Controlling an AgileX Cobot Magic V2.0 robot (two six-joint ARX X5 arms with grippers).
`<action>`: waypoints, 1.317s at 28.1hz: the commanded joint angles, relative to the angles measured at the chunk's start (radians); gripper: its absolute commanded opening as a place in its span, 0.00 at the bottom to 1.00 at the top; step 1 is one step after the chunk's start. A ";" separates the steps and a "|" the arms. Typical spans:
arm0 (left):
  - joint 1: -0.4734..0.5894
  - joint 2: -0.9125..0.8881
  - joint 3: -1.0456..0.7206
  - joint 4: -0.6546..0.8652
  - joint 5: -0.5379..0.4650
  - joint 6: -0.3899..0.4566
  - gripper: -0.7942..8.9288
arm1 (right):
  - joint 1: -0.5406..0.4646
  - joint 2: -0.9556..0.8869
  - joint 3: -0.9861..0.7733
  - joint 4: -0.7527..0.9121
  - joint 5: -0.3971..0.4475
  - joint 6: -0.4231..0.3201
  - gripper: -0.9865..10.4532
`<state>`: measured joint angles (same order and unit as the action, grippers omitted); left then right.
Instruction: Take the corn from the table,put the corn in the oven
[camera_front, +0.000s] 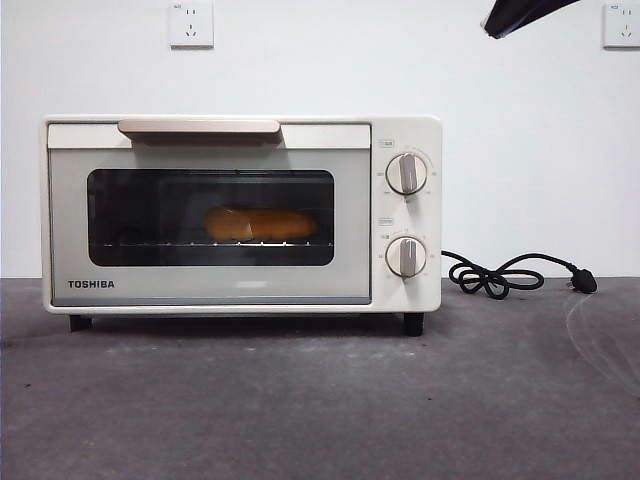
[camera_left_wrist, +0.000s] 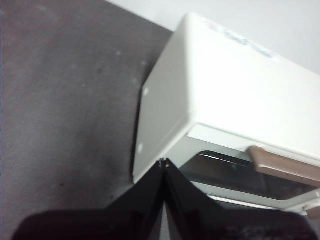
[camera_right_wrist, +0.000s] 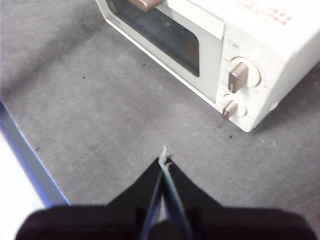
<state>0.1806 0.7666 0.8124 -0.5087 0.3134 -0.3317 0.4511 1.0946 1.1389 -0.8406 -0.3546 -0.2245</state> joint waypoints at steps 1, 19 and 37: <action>-0.002 0.002 0.001 0.009 0.000 0.023 0.08 | -0.001 0.002 0.003 0.003 0.019 -0.004 0.09; -0.080 -0.102 -0.012 0.110 -0.120 0.114 0.08 | -0.001 0.002 0.003 0.003 0.086 -0.004 0.09; -0.219 -0.708 -0.720 0.630 -0.027 0.397 0.08 | -0.001 0.002 0.003 0.003 0.101 -0.004 0.09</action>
<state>-0.0395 0.0860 0.1047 0.1253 0.2893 0.0460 0.4511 1.0946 1.1389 -0.8410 -0.2588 -0.2249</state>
